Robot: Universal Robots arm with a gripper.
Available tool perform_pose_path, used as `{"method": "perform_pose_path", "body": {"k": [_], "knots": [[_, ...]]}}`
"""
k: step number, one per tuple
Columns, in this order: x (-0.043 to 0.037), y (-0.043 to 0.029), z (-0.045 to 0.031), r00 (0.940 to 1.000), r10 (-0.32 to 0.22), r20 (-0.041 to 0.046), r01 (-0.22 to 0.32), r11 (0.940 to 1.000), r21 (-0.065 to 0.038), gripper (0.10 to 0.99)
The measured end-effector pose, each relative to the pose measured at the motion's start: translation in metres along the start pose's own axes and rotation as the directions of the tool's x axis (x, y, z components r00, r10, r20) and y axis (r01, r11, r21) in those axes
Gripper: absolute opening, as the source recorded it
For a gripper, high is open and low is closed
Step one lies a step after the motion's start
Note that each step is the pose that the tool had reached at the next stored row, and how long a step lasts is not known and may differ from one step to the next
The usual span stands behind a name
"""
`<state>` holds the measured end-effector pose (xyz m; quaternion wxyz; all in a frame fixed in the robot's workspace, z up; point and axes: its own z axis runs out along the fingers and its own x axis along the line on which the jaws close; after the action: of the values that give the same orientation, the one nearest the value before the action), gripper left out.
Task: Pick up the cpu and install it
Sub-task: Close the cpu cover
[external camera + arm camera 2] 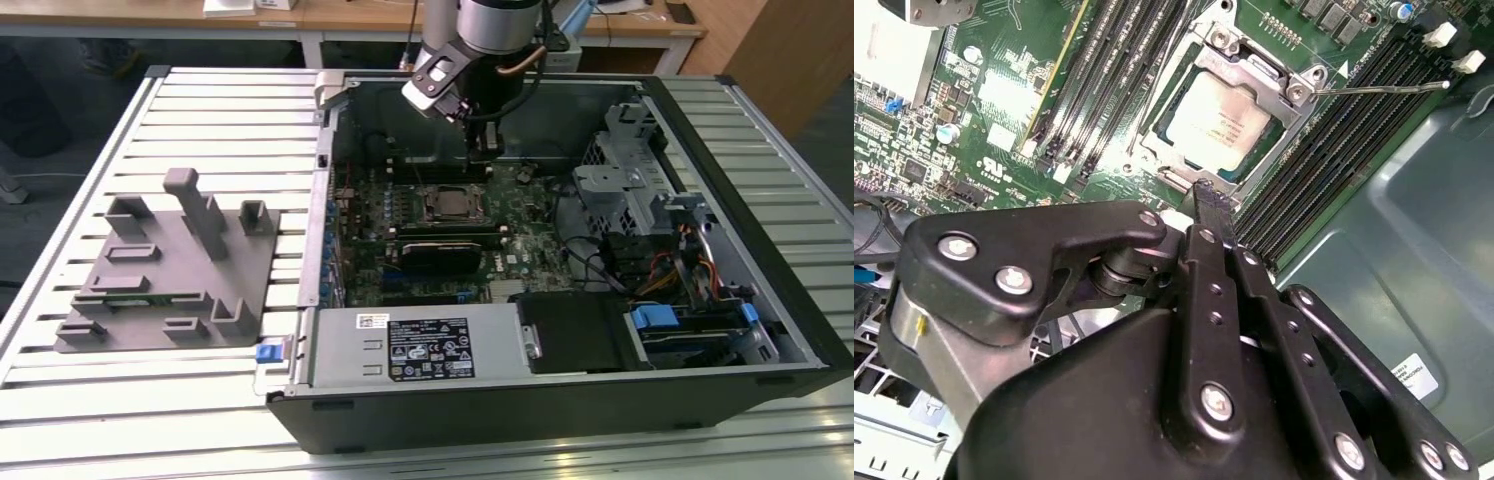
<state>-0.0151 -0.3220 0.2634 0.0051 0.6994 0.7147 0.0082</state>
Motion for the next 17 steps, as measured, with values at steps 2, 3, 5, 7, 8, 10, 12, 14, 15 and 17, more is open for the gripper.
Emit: {"method": "perform_pose_path", "body": {"k": [2, 3, 5, 7, 8, 10, 12, 14, 15, 17], "knots": [[0.0000, 0.0000, 0.0000, 1.0000, 0.000, 0.0000, 0.000, 1.0000, 0.000, 0.106], [0.0000, 0.0000, 0.0000, 1.0000, 0.000, 0.0000, 0.000, 1.0000, 0.000, 0.106], [0.0000, 0.0000, 0.0000, 1.0000, 0.000, 0.0000, 0.000, 1.0000, 0.000, 0.106], [0.0000, 0.0000, 0.0000, 1.0000, 0.000, 0.0000, 0.000, 1.0000, 0.000, 0.106], [0.0000, -0.0003, 0.0000, 1.0000, 0.000, 0.0000, 0.000, 1.0000, 0.000, 0.106], [0.0000, -0.0019, 0.0000, 1.0000, 0.000, -0.0001, 0.000, 1.0000, 0.000, 0.106], [0.0001, -0.0044, 0.0000, 1.0000, 0.000, 0.0000, 0.000, 1.0000, 0.000, 0.106], [0.0001, -0.0059, 0.0000, 1.0000, 0.000, 0.0000, 0.000, 1.0000, 0.000, 0.106], [0.0001, -0.0066, 0.0000, 1.0000, 0.000, 0.0000, 0.000, 1.0000, 0.000, 0.106], [0.0000, -0.0074, 0.0007, 1.0000, 0.000, -0.0002, 0.000, 1.0000, 0.000, 0.106]]}}
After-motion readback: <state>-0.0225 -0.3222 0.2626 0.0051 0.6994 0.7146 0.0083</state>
